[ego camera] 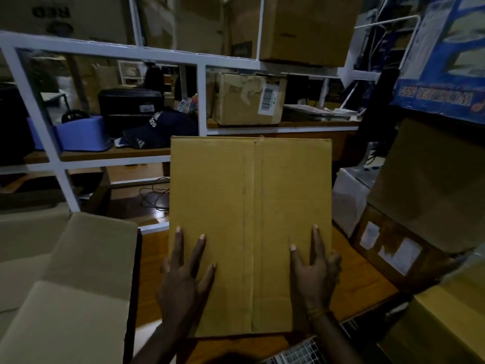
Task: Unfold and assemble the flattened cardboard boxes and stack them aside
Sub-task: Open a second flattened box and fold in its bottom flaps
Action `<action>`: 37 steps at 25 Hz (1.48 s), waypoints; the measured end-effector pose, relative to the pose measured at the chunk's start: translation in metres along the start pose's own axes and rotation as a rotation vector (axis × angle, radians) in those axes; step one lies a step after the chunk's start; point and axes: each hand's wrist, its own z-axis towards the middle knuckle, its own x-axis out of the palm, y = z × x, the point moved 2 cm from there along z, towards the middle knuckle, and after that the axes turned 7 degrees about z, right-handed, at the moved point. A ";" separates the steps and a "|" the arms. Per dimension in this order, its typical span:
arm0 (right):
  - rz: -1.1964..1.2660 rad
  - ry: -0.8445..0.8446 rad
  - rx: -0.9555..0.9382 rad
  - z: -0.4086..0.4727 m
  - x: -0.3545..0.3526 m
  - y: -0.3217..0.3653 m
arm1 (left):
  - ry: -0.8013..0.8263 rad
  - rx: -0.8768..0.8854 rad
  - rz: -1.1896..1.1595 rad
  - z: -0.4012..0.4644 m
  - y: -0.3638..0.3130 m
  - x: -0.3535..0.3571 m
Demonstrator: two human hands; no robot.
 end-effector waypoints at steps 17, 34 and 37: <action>-0.362 0.672 -0.187 0.033 0.036 -0.029 | 0.308 -0.193 0.414 0.017 0.000 0.051; -0.092 1.005 -0.620 0.003 0.011 -0.032 | 0.314 0.319 0.092 -0.038 -0.061 0.057; -0.092 0.956 -0.626 0.000 0.011 -0.030 | 0.359 0.355 0.057 -0.035 -0.061 0.048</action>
